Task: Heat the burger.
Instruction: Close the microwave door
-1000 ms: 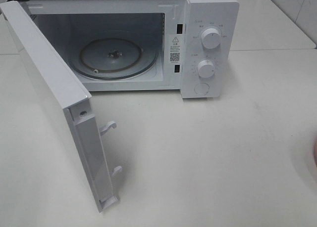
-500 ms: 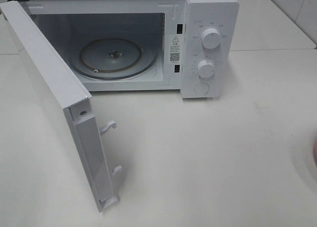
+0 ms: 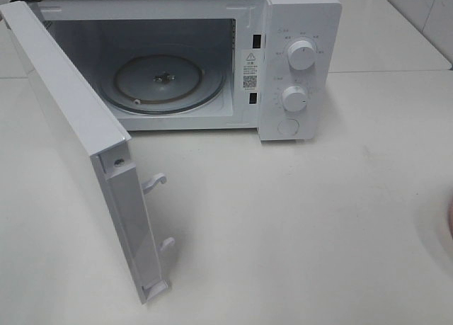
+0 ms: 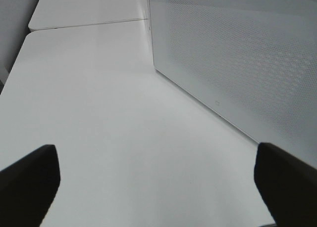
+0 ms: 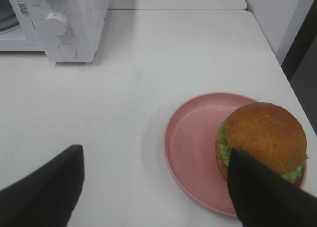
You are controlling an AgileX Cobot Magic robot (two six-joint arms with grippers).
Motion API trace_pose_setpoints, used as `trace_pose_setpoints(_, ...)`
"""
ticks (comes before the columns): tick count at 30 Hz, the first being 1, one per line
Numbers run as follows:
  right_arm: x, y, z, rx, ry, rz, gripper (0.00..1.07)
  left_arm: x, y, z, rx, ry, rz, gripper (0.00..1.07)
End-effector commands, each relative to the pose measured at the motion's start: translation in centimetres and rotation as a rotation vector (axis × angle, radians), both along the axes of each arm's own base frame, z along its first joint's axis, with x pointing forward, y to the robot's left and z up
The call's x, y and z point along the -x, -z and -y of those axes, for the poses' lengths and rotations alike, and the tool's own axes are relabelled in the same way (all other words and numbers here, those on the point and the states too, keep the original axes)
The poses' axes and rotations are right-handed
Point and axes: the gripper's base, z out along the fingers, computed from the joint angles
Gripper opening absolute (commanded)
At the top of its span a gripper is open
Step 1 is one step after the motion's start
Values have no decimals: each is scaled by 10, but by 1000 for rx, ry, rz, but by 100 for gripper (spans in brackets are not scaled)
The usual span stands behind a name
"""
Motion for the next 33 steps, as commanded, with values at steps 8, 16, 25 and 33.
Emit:
trace_pose_setpoints(8,4,0,0,0,2,34,76,2,0,0,2,-3,22,100)
trace_pose_setpoints(16,4,0,0,0,2,34,76,2,0,0,2,-3,22,100)
trace_pose_setpoints(25,4,0,0,0,2,34,76,2,0,0,2,-3,22,100)
trace_pose_setpoints(33,4,0,0,0,2,34,76,2,0,0,1,-3,22,100)
